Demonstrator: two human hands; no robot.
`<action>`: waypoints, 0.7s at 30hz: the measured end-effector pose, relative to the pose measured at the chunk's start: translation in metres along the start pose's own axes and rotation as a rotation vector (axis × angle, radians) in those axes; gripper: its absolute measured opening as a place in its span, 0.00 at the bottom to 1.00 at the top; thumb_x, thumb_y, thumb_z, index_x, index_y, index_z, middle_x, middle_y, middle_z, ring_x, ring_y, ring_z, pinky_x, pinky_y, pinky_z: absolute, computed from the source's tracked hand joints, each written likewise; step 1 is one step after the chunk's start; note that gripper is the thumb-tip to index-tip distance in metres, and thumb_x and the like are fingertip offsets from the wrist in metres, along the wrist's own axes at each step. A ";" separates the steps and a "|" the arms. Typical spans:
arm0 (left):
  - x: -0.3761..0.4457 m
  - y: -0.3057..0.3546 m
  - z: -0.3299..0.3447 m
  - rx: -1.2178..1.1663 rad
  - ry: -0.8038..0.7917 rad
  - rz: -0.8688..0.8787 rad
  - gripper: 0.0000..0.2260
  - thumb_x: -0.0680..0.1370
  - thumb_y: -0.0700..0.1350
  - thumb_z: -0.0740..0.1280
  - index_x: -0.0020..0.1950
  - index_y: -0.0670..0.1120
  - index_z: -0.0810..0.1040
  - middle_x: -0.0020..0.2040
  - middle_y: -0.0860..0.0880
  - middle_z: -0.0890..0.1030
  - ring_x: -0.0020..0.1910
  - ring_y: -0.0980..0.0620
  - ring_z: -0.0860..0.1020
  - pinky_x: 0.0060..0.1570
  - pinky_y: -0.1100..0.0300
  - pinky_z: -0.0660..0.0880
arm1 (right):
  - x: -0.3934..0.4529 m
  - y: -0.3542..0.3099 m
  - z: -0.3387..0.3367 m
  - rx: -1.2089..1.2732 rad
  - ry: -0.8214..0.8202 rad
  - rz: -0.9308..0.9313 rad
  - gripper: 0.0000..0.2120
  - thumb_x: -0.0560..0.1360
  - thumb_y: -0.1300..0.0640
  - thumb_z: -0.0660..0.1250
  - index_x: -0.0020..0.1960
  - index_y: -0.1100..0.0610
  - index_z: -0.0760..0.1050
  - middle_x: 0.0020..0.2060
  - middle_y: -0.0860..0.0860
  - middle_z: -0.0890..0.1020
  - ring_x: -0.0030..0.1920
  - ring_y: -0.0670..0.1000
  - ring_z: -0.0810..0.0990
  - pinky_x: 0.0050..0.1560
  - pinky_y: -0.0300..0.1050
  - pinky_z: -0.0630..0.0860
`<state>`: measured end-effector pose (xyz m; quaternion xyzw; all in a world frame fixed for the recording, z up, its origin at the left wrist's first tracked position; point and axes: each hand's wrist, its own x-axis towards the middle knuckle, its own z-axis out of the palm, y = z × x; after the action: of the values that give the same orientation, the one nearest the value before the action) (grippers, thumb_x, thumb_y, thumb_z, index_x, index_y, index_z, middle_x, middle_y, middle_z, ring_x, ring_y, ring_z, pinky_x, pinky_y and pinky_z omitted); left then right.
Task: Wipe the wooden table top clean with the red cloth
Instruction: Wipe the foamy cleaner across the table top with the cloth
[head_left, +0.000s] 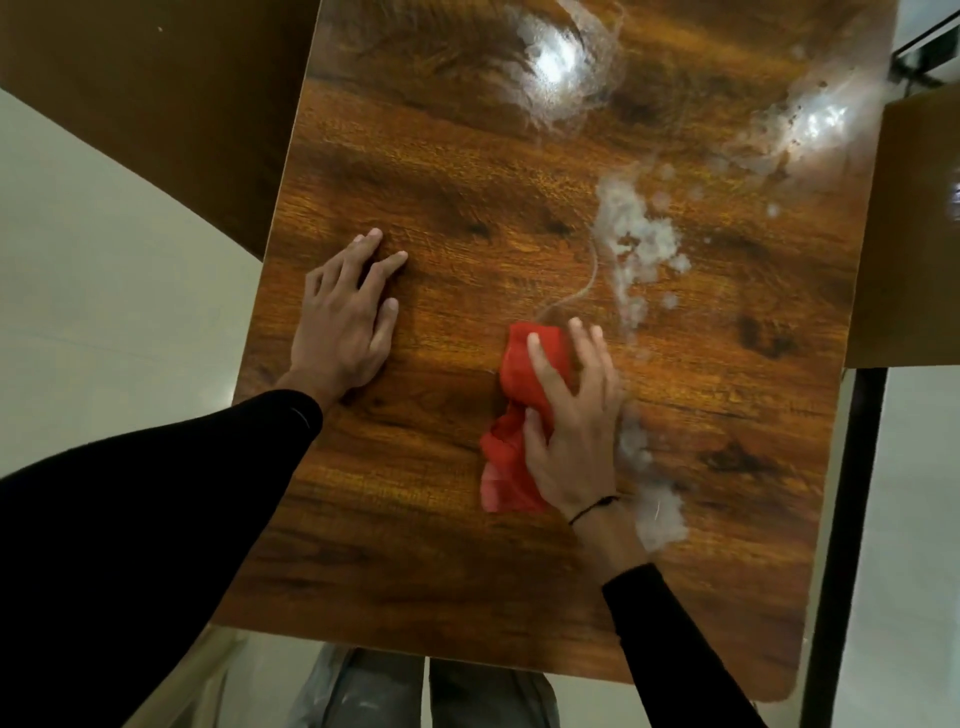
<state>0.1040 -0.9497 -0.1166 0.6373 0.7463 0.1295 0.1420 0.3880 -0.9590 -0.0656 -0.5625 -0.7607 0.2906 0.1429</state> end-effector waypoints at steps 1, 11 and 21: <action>-0.001 0.000 0.000 0.000 0.000 -0.001 0.23 0.87 0.49 0.61 0.84 0.49 0.70 0.88 0.42 0.63 0.86 0.41 0.62 0.80 0.40 0.61 | 0.000 0.006 0.001 -0.121 0.059 -0.063 0.28 0.84 0.67 0.68 0.84 0.58 0.75 0.85 0.64 0.68 0.88 0.67 0.62 0.86 0.70 0.60; -0.001 -0.003 0.002 0.010 0.016 0.014 0.23 0.88 0.50 0.59 0.83 0.48 0.70 0.87 0.42 0.63 0.86 0.41 0.62 0.80 0.41 0.62 | -0.012 0.023 0.038 -0.437 -0.061 -0.071 0.37 0.89 0.45 0.56 0.93 0.56 0.47 0.92 0.58 0.45 0.92 0.60 0.42 0.90 0.67 0.50; 0.001 -0.003 0.002 0.026 0.015 0.015 0.23 0.88 0.50 0.59 0.83 0.49 0.69 0.88 0.42 0.63 0.86 0.41 0.62 0.80 0.42 0.61 | 0.079 -0.007 0.063 -0.522 -0.041 -0.316 0.34 0.88 0.47 0.56 0.92 0.54 0.55 0.91 0.61 0.53 0.92 0.61 0.51 0.91 0.65 0.48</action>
<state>0.1022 -0.9491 -0.1200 0.6436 0.7442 0.1257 0.1270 0.3227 -0.9035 -0.1200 -0.4490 -0.8905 0.0708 0.0214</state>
